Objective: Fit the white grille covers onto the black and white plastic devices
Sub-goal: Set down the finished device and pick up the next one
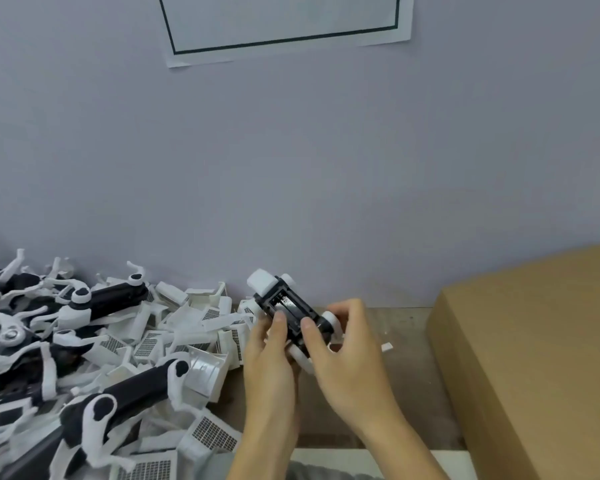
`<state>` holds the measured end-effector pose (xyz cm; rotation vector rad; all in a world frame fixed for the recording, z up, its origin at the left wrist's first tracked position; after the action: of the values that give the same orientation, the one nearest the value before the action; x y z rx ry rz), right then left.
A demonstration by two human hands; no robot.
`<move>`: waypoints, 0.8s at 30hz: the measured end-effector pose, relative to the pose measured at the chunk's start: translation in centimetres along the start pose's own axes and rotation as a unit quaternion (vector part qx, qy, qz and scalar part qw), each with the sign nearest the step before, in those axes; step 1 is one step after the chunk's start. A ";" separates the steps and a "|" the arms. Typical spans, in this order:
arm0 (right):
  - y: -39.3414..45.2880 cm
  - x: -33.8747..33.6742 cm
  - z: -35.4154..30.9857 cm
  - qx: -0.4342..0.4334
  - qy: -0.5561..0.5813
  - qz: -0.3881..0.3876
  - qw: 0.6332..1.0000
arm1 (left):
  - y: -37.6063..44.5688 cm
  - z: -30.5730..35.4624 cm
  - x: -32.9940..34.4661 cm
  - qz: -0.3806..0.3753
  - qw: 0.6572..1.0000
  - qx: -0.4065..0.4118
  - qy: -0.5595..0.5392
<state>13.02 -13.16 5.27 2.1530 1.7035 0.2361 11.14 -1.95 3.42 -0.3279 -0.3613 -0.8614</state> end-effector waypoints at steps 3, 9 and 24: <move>-0.6 -0.2 -0.1 -0.029 -0.064 -0.010 0.997 | 0.2 -0.4 0.0 -0.021 0.996 -0.049 -0.072; -2.6 -1.4 0.7 -0.019 -0.075 -0.018 0.997 | -0.2 -1.0 0.6 -0.057 0.995 -0.057 -0.061; -0.9 -1.9 3.3 0.031 -0.080 -0.002 0.996 | -0.6 -2.3 2.2 -0.138 0.989 0.035 0.034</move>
<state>12.95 -15.45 2.09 2.1494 1.6451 0.0096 12.35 -4.75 2.36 -0.1851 -0.3773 -1.1255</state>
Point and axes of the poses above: each hand's wrist, its own y-axis towards the middle knuckle, its own x-axis out of the palm, z = x × y, the point moved 5 cm from there along y, towards the middle knuckle, and after that the axes turned 12 degrees about z, right-handed, at the moved point
